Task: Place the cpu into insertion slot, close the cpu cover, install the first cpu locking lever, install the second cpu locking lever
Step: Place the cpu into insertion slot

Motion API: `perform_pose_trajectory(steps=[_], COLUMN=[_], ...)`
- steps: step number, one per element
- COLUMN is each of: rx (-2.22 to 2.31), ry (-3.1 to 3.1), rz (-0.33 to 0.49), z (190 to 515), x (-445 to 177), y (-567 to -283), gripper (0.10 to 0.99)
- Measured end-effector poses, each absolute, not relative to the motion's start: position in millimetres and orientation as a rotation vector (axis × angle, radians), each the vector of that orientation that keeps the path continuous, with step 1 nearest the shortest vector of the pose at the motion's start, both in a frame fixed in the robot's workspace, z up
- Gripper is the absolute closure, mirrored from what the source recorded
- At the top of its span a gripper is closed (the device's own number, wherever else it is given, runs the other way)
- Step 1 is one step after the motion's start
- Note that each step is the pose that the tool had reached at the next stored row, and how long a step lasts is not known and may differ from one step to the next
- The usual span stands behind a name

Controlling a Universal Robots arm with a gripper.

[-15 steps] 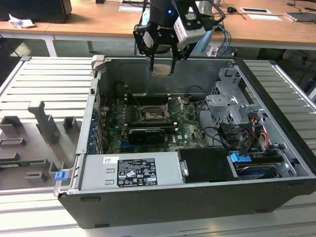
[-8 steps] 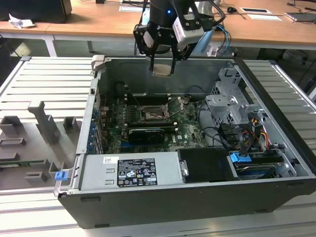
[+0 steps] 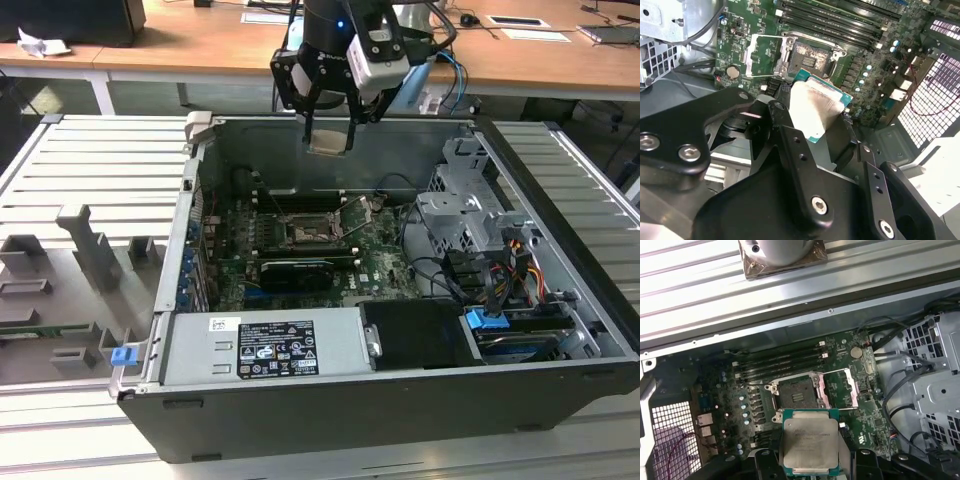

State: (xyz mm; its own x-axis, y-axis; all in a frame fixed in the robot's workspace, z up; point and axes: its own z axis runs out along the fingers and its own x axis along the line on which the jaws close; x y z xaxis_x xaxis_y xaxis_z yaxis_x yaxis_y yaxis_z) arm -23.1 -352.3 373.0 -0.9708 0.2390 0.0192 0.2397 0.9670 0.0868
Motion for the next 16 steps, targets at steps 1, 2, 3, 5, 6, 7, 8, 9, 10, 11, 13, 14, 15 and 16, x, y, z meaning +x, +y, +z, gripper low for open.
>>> perform_pose_trajectory(steps=[1, 2, 3, 5, 6, 7, 8, 9, 10, 11, 13, 14, 15, 16], rx=[-0.390, -0.402, -0.408, -0.429, -0.441, -0.450, -0.465, -0.481, -0.494, -0.504, -0.525, -0.532, -0.540, -0.546], ry=[-3.106, -3.105, -3.104, -3.102, -3.100, -3.099, -3.098, -3.096, -3.094, -3.093, -3.090, -3.089, -3.088, -3.087], rz=[-0.139, -0.139, -0.139, -0.139, -0.139, -0.139, -0.139, -0.139, -0.139, -0.139, -0.139, -0.139, -0.139, -0.139], z=[373.0, 372.9, 372.9, 372.8, 372.7, 372.7, 372.7, 372.6, 372.6, 372.6, 372.5, 372.5, 372.5, 372.5], x=[-23.1, -23.1, -23.1, -23.1, -23.1, -23.1, -23.1, -23.1, -23.1, -23.1, -23.1, -23.1, -23.1, -23.1], y=[-352.3, -352.3, -352.3, -352.3, -352.3, -352.3, -352.3, -352.3, -352.3, -352.3, -352.3, -352.3, -352.3, -352.3], gripper=[0.557, 0.557, 0.557, 0.557, 0.557, 0.557, 0.557, 0.557, 0.557, 0.557, 0.557, 0.557, 0.557, 0.557])
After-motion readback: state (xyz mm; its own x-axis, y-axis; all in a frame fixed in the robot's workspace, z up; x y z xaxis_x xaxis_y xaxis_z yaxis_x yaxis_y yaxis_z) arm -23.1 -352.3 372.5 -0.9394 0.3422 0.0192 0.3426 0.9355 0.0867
